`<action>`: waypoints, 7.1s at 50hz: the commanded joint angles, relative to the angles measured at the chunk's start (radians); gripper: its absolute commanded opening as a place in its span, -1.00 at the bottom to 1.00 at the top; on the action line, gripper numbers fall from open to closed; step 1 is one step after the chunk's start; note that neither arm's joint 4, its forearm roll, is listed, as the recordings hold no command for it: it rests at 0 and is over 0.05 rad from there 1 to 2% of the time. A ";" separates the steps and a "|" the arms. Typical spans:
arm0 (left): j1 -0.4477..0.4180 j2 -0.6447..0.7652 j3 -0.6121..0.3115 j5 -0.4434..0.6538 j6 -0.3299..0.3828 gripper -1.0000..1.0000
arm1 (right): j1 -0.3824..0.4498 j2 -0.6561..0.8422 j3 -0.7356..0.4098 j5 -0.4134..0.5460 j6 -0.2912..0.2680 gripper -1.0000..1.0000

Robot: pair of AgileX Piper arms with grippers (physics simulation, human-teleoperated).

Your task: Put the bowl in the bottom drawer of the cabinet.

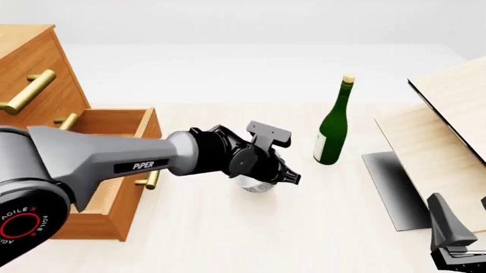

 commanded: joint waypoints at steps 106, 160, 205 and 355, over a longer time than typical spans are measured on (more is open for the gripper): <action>0.478 -0.716 0.446 -0.068 0.101 -1.00 | 0.000 0.000 0.000 0.000 0.000 1.00; 0.635 -0.931 0.689 -0.142 0.036 -1.00 | 0.000 0.000 0.000 0.000 0.000 1.00; 0.711 -0.894 0.775 -0.194 0.045 -1.00 | 0.000 0.000 0.000 0.000 0.000 1.00; 0.816 -0.676 0.792 -0.354 0.120 1.00 | 0.000 0.000 0.000 0.000 0.000 1.00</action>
